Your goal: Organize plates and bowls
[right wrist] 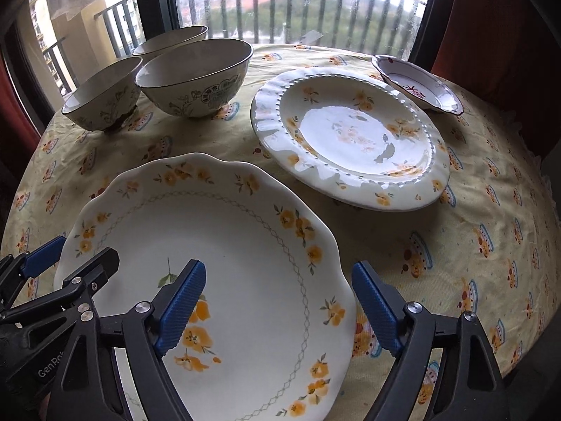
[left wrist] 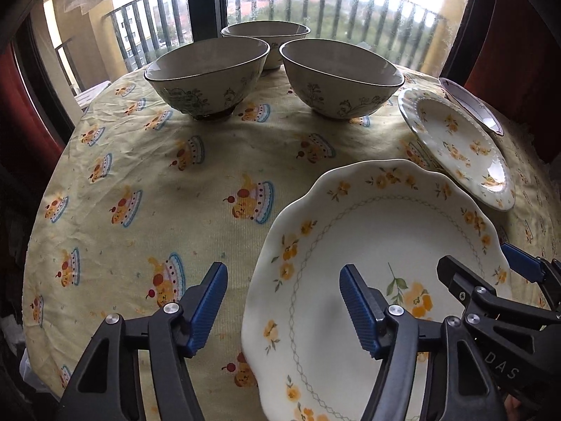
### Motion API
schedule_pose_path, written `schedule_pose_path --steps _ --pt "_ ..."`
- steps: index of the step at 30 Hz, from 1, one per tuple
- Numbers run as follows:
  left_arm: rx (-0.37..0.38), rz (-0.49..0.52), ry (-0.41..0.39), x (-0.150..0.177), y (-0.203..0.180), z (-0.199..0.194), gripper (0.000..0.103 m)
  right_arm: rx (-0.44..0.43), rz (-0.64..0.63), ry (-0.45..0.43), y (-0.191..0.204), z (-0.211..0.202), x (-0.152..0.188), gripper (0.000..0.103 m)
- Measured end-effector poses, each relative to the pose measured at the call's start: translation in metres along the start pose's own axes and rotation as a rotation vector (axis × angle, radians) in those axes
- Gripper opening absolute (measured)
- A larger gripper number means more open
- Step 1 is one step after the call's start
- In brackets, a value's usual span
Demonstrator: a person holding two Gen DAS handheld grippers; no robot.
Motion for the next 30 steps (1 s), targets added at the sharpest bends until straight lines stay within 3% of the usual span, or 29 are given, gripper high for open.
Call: schedule_pose_path --steps 5,24,30 --pt "0.058 0.042 0.03 -0.003 -0.005 0.009 0.057 0.018 0.02 0.052 -0.001 0.01 0.0 0.085" --pt "0.056 0.14 0.059 0.001 -0.025 0.005 0.06 -0.019 0.124 0.138 -0.022 0.013 0.012 0.083" --pt "0.057 0.167 0.025 -0.002 -0.044 -0.004 0.06 0.009 0.136 0.099 -0.04 0.001 0.012 0.082"
Point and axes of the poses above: each gripper's, at about its wrist camera, not at the fingertips, and z roughly the way its jaws point, y to its left, x to its underside, the point moved 1 cm from there along z, roughly the way its jaws point, and after that the axes turned 1 degree about z, right-handed, at the moved point
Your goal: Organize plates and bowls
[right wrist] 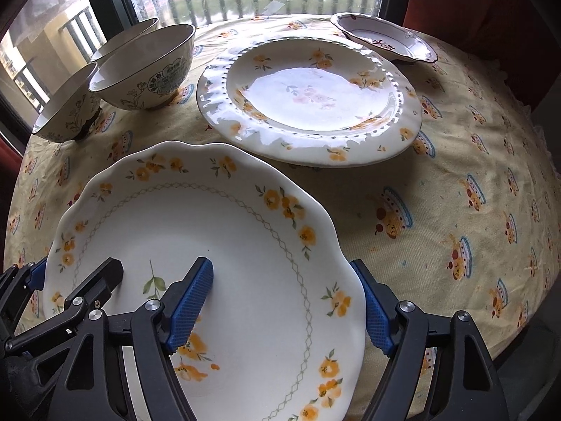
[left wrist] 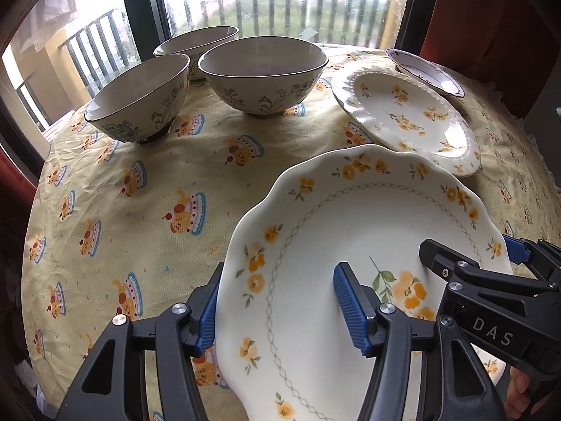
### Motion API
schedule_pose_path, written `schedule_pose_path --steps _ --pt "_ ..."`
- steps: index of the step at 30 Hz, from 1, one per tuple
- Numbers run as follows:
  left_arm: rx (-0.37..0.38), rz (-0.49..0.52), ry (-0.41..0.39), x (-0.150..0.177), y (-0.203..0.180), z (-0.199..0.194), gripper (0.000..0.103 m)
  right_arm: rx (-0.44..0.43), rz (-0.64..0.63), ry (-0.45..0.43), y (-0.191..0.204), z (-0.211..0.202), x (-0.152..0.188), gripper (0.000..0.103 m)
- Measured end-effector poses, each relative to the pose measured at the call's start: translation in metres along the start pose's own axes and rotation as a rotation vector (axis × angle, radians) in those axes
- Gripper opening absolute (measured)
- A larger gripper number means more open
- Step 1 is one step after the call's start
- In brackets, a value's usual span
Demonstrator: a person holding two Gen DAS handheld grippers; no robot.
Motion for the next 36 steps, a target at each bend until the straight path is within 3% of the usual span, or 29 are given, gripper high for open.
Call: schedule_pose_path --steps 13,36 --pt "0.003 -0.008 -0.025 -0.019 -0.054 -0.003 0.061 0.008 -0.012 -0.047 -0.055 -0.017 -0.013 0.081" --pt "0.038 -0.038 -0.049 -0.052 -0.193 0.017 0.061 0.037 -0.05 -0.069 -0.198 -0.02 -0.044 0.081"
Point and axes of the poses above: each gripper's, at about its wrist camera, not at the fingertips, and z roughly the way its jaws point, y to its left, x to its underside, the point moved 1 cm from there along z, roughly the way its jaws point, and after that the axes turned 1 degree about z, right-handed, at the moved point
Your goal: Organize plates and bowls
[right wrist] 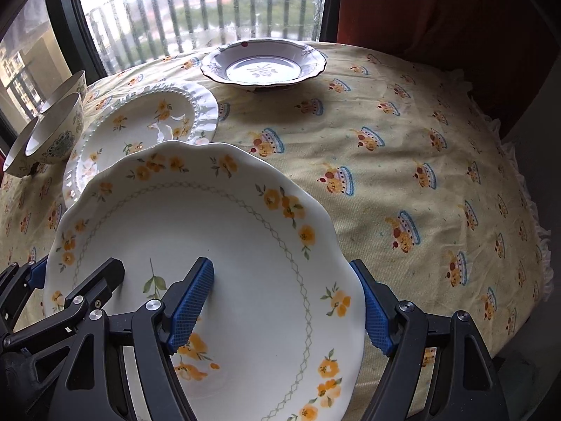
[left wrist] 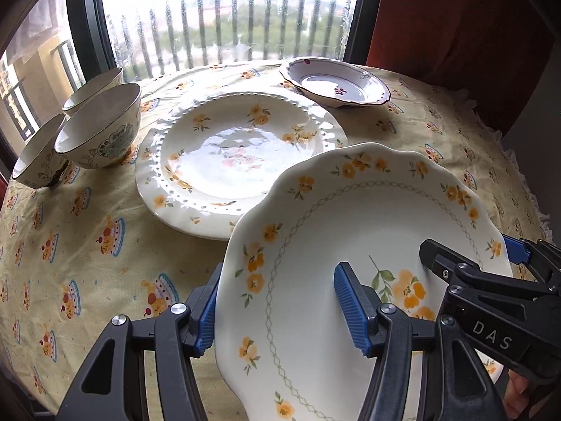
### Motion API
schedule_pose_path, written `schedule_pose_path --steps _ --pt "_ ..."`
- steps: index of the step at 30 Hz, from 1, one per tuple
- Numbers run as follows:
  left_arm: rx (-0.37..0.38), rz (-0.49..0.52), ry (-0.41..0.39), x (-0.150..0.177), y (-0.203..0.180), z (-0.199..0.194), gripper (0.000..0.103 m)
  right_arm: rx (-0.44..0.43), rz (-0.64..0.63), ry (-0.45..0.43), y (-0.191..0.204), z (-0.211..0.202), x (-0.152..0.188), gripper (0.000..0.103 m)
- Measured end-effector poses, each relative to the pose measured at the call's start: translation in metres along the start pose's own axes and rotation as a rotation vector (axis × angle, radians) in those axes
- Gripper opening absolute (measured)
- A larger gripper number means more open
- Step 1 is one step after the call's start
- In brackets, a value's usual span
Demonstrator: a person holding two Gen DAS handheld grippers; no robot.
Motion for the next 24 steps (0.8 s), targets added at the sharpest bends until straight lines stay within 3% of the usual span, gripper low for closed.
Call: schedule_pose_path --steps 11,24 --pt "0.021 0.02 0.031 -0.009 -0.051 0.025 0.061 0.022 0.028 0.023 -0.061 0.016 0.001 0.081" --pt "-0.011 -0.023 0.081 -0.015 -0.061 0.047 0.063 -0.018 -0.002 0.083 -0.076 0.046 -0.012 0.08"
Point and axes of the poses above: each gripper's, at about its wrist camera, not at the fingertips, and z roughly the way its jaws point, y to its left, x to its underside, the point moved 1 cm from there along z, roughly the way its jaws point, and after that the axes turned 1 degree about z, right-handed, at the moved point
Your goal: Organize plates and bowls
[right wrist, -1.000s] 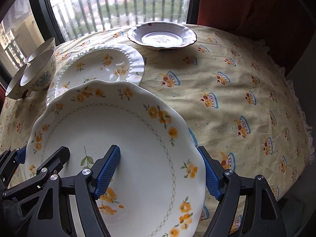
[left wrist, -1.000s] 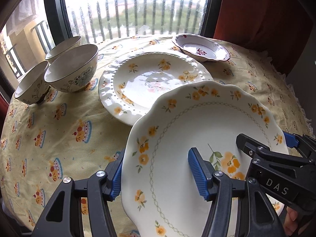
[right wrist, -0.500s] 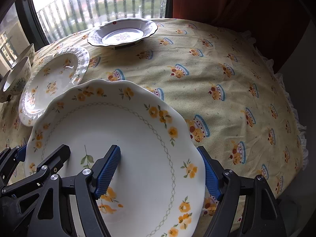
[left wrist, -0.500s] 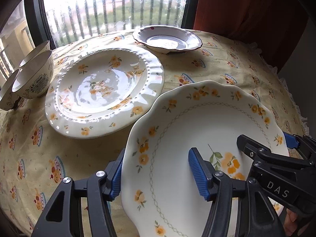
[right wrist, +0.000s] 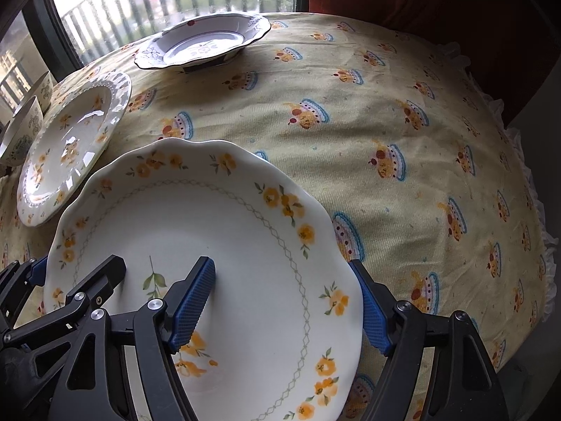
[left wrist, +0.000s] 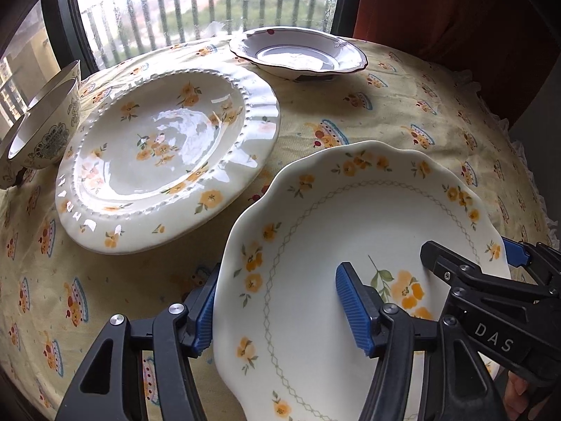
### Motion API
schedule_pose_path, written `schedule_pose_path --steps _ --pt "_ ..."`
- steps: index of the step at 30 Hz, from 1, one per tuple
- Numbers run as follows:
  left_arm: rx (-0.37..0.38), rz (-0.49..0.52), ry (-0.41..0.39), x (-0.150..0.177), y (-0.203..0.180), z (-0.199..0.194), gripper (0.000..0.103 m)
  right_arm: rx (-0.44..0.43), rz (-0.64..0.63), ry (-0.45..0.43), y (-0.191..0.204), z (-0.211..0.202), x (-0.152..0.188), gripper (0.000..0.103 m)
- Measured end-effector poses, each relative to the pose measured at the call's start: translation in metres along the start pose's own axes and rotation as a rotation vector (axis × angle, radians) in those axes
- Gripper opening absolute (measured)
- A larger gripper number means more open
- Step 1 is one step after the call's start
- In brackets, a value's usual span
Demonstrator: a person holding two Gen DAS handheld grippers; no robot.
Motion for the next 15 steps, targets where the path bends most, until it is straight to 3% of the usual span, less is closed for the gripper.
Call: schedule_pose_path --steps 6,8,12,15 --pt "-0.019 0.013 0.004 -0.003 -0.002 0.003 0.069 -0.012 0.006 0.008 -0.004 0.005 -0.004 0.08" --pt "-0.038 0.011 0.018 -0.003 0.002 0.004 0.08 0.01 0.003 0.01 -0.003 0.005 -0.004 0.08" --pt "-0.039 -0.027 0.049 -0.004 0.011 0.0 0.081 0.01 0.012 0.037 -0.003 0.001 -0.002 0.08" --pt "-0.031 0.001 0.048 -0.001 0.012 -0.005 0.082 0.019 0.014 0.028 0.0 -0.006 0.0 0.081"
Point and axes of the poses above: each gripper's, at about its wrist camera, not at the fingertips, and z roughly the way its jaws point, y to its left, x to its underside, the point moved 1 cm from there along z, roughly the way its jaws point, and after that the axes turned 1 degree about z, right-handed, at the moved point
